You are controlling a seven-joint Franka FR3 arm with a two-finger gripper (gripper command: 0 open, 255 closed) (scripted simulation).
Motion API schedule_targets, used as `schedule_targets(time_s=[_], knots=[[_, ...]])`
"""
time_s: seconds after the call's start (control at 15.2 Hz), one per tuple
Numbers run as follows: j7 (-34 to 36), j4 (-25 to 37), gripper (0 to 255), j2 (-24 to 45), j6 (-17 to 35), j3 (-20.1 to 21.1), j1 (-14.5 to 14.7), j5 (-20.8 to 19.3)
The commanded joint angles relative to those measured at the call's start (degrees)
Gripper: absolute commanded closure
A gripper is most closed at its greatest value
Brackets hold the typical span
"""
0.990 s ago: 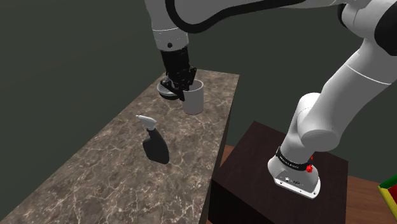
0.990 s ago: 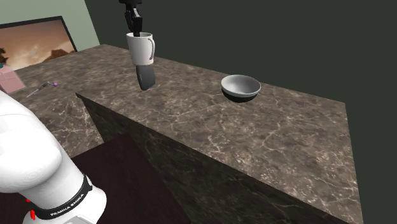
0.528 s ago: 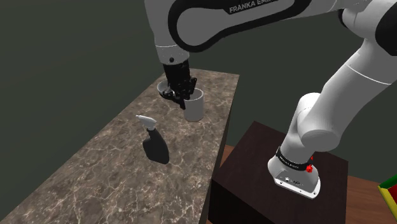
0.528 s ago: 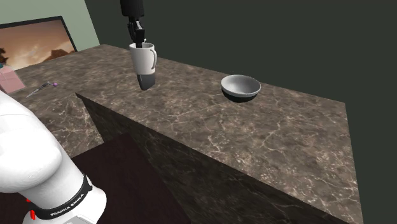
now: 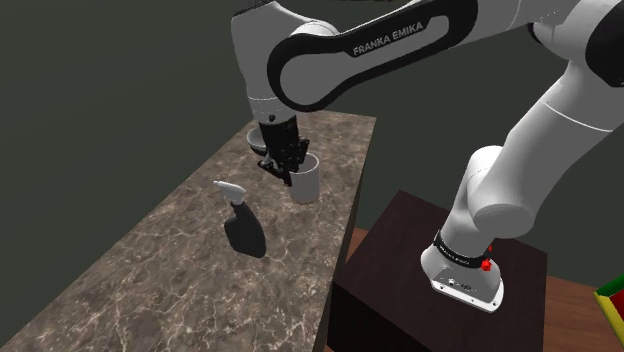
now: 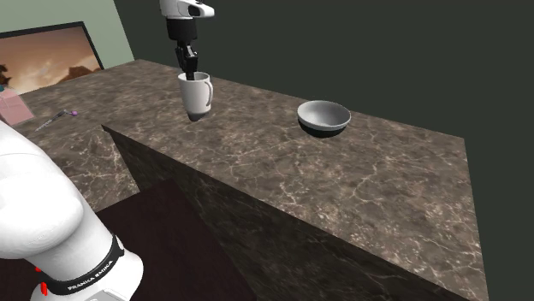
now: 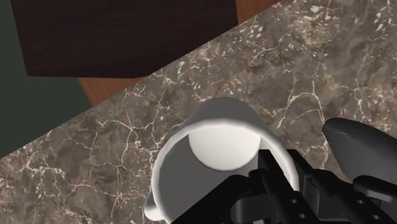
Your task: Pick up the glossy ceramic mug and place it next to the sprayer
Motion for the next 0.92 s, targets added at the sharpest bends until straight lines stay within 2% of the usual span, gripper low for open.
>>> schedule_targets(time_s=[0.0, 0.86], knots=[[-0.04, -1.32, 255, 0.16, 1.52, 0.03, 0.0, -0.01], [0.68, -8.28, 255, 3.52, 11.71, 0.68, 0.07, -0.69]])
